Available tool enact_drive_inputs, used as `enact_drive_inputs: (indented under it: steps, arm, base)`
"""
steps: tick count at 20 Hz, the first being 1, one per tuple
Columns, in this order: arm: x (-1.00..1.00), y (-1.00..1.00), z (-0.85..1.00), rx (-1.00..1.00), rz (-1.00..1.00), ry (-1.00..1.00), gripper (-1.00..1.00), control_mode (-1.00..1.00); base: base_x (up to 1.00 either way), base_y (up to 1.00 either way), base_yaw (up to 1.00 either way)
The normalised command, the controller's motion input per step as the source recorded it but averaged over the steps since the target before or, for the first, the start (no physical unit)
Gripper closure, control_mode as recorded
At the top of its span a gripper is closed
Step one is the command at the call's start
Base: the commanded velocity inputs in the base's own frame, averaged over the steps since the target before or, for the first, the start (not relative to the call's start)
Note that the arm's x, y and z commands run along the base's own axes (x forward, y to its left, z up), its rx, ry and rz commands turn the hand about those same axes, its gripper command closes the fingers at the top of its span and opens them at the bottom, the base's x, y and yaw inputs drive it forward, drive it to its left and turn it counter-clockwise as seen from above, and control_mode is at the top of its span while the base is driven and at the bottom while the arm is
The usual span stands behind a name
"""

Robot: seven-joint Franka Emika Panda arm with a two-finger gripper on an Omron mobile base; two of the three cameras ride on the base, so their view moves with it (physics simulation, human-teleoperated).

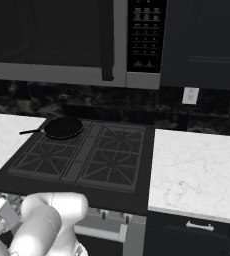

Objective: Turn off the rear left burner of the stove.

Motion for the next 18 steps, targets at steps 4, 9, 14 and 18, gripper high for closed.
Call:
enact_drive_inputs:
  steps: [4,9,14,18]
  arm:
    - [0.07,0.04,-0.25,0.02,0.04,-0.08,-1.00,-1.00]
    - [-0.03,0.42,-0.50,0.03,0.05,-0.14,-1.00,-1.00]
    - [0.09,0.25,-0.07,0.05,0.02,-0.08,-1.00,-1.00]
    - [0.13,0.05,-0.03,0.12,0.04,-0.03,-1.00,-1.00]
  base:
    - [0.00,0.00,0.00]
    - [0.00,0.00,0.00]
    - [0.00,0.00,0.00]
    - [0.00,0.00,0.00]
